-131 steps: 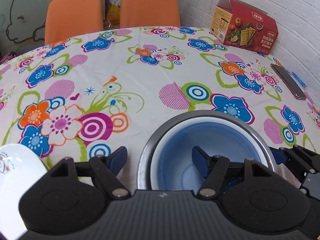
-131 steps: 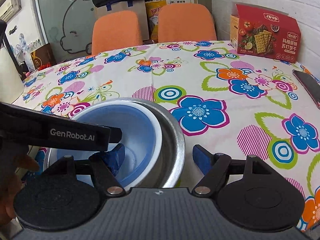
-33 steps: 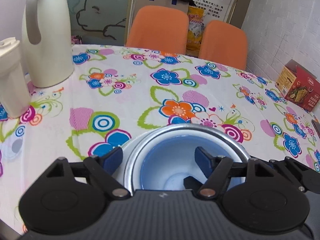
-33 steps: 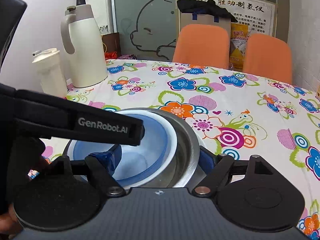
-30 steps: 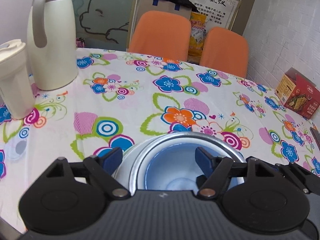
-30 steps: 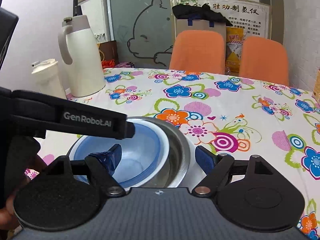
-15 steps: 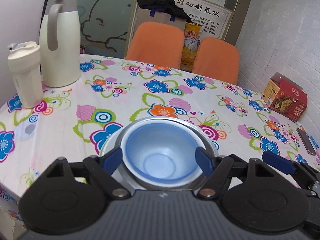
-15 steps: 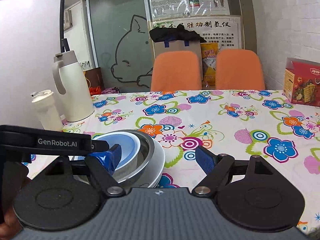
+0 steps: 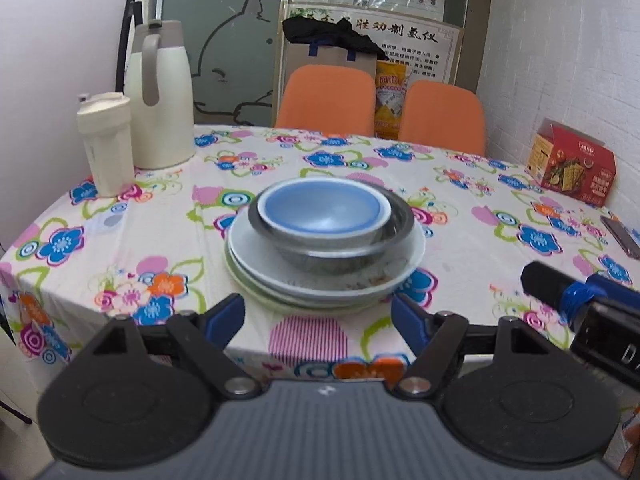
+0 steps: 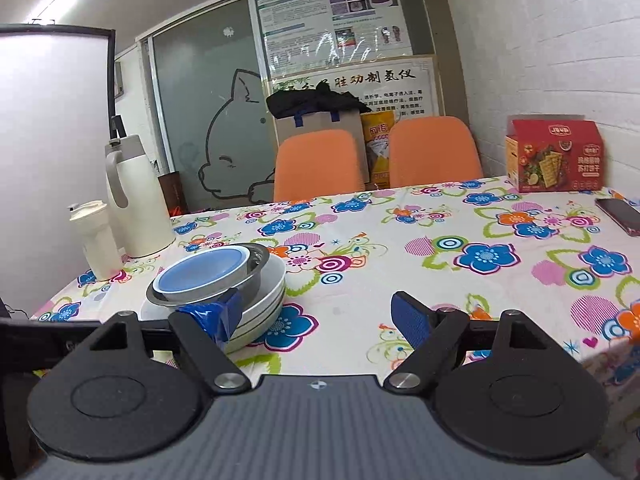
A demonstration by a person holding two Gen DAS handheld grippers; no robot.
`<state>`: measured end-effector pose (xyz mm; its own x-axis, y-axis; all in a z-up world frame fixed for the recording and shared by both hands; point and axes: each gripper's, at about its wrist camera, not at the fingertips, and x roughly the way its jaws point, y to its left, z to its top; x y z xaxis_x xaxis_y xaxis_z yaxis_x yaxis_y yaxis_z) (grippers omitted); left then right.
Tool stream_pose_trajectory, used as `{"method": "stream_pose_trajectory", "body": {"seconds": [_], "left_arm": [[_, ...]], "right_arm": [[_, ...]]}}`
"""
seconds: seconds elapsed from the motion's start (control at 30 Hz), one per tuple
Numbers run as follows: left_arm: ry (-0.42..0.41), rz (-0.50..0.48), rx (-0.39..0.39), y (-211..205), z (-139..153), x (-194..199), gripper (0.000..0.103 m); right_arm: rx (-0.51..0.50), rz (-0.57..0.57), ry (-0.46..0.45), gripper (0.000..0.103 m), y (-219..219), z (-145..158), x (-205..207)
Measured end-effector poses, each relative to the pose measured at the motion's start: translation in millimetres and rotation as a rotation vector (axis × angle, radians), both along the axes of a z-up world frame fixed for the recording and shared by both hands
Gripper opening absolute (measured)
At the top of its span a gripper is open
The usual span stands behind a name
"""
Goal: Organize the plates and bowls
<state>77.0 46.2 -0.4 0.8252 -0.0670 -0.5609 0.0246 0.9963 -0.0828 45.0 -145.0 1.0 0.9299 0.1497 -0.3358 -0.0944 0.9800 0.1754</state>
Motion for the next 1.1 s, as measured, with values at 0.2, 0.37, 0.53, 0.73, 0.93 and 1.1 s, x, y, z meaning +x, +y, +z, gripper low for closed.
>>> {"method": "stream_pose_trajectory", "body": {"seconds": [0.2,0.37,0.53,0.73,0.93,1.1], "left_arm": [[-0.006,-0.076,0.034,-26.0,-14.2,-41.4,0.074],[-0.077,-0.134,0.094,-48.3,-8.2,-78.0,0.074],[-0.080,-0.182,0.111,-61.9,-9.8,-85.2,0.074],[-0.089,-0.162,0.127,-63.8,-9.6,-90.6,0.074],[-0.094,-0.155,0.136,-63.5,-7.6,-91.0,0.074],[-0.093,-0.142,0.139,-62.9,-6.9,-90.0,0.074]], "right_arm": [[0.002,-0.047,-0.047,0.069,-9.4,-2.3,-44.0],[-0.002,-0.096,-0.131,0.069,-19.0,5.8,-78.1],[0.022,-0.132,-0.126,0.069,-29.4,5.0,-83.0],[0.015,-0.125,-0.088,0.070,-27.7,0.1,-83.4],[-0.023,-0.136,-0.068,0.070,-19.4,-0.1,-86.1],[-0.052,-0.166,-0.060,0.070,-17.0,1.6,-85.9]]}}
